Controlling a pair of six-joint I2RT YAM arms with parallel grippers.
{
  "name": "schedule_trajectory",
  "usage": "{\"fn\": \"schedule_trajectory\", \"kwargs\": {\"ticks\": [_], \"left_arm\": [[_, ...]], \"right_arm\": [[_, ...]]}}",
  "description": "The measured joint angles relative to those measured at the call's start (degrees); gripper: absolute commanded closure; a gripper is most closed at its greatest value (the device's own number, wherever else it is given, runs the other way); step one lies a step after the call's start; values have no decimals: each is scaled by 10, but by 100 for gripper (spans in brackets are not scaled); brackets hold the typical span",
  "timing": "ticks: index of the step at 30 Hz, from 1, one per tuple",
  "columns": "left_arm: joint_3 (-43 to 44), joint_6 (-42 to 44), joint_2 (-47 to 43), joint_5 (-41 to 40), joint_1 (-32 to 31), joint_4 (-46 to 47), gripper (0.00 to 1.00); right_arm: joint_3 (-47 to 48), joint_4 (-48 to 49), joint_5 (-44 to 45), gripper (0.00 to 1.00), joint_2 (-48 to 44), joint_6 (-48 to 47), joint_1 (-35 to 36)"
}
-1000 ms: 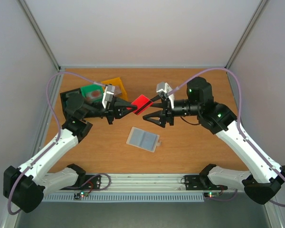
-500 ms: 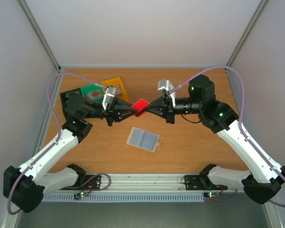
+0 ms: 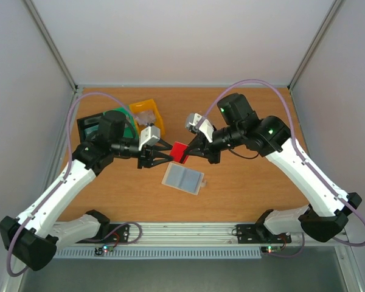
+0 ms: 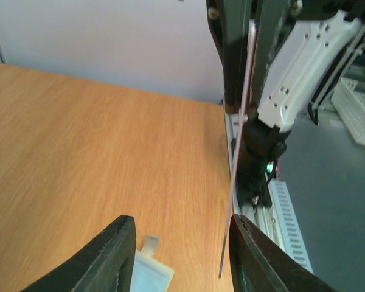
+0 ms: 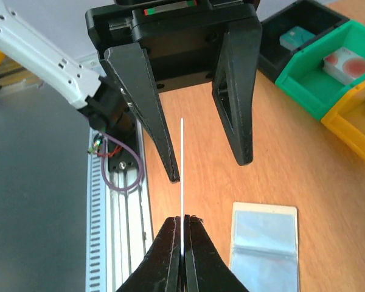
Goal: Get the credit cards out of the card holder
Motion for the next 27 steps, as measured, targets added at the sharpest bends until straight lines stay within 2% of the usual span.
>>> {"fn": "schedule_trajectory", "kwargs": {"ticks": [5, 12, 15, 19, 23, 24, 25, 26, 27], "left_arm": [[2, 65, 4, 0, -9, -58, 64], [2, 82, 4, 19, -16, -64, 69], [2, 69, 4, 28, -16, -57, 80], [2, 45, 4, 32, -16, -44, 99], [2, 29, 4, 30, -15, -38, 100], [2, 28, 4, 29, -15, -37, 100], [2, 27, 4, 27, -16, -35, 100], [2, 27, 4, 23, -16, -34, 100], [2, 28, 4, 11, -16, -34, 100]], "right_arm": [[19, -34, 19, 99, 11, -20, 14], [26, -42, 41, 99, 37, -28, 27], [26, -46, 48, 99, 47, -29, 32], [26, -46, 49, 99, 48, -30, 34], [26, -47, 47, 98, 47, -30, 35], [26, -47, 47, 91, 46, -31, 35], [25, -45, 49, 76, 45, -30, 35], [23, -42, 51, 54, 43, -27, 35], [14, -31, 58, 38, 38, -23, 35]]}}
